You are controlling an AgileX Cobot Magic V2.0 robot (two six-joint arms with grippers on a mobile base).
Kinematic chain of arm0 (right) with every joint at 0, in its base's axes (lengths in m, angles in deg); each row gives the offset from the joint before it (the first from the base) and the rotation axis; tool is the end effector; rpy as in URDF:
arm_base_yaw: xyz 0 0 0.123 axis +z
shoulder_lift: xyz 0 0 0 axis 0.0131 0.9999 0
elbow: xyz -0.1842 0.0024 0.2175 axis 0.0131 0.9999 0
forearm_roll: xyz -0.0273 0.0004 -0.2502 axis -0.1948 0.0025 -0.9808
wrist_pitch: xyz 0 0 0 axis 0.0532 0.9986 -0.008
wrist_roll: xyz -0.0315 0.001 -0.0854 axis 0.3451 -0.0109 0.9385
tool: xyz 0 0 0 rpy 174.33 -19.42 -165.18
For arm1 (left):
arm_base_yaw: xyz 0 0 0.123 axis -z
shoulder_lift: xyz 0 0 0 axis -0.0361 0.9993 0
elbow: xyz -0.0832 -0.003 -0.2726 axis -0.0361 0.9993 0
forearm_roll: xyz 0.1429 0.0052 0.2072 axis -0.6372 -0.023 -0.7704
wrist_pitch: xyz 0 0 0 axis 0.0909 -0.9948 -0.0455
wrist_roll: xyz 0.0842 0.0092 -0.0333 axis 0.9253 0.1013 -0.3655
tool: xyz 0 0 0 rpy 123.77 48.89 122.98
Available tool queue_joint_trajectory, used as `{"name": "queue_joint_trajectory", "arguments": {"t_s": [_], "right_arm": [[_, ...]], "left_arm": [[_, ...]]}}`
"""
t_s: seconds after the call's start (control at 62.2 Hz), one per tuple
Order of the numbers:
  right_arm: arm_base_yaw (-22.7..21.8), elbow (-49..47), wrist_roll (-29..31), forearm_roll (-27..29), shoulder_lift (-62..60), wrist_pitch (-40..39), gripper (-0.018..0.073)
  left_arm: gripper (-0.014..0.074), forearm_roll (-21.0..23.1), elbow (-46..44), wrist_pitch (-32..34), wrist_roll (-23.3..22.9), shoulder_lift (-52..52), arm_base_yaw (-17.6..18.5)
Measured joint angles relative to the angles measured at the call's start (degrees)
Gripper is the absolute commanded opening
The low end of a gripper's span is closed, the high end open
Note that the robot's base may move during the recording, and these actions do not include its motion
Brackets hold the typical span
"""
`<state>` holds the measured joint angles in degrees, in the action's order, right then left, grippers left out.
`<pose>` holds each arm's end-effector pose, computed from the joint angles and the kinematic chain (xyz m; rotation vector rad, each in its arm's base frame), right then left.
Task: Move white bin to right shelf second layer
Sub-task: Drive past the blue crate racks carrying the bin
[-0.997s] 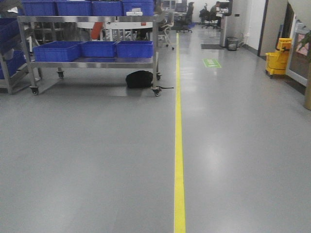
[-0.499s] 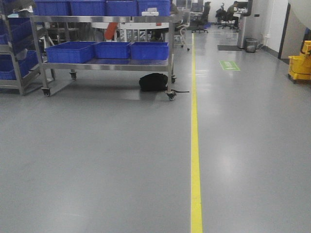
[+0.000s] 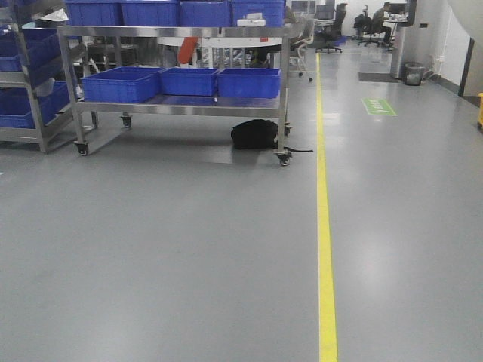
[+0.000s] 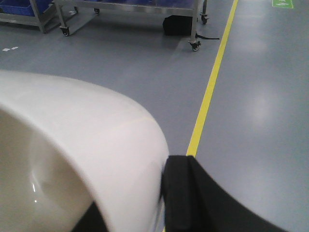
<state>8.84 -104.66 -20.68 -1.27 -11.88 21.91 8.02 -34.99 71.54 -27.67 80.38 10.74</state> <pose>0.0975 0.0148 0.3608 -0.0626 1.8446 0.1640 0.0553 -0.0085 0.2105 0.1334 1.4850 -0.1007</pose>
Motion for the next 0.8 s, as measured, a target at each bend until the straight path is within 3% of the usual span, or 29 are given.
{"name": "queue_joint_trajectory", "arguments": {"t_s": [0.804], "right_arm": [[0.0, 0.0, 0.0, 0.0, 0.0, 0.0, 0.0052]], "left_arm": [[0.0085, 0.0, 0.0, 0.0, 0.0, 0.0, 0.0]]}}
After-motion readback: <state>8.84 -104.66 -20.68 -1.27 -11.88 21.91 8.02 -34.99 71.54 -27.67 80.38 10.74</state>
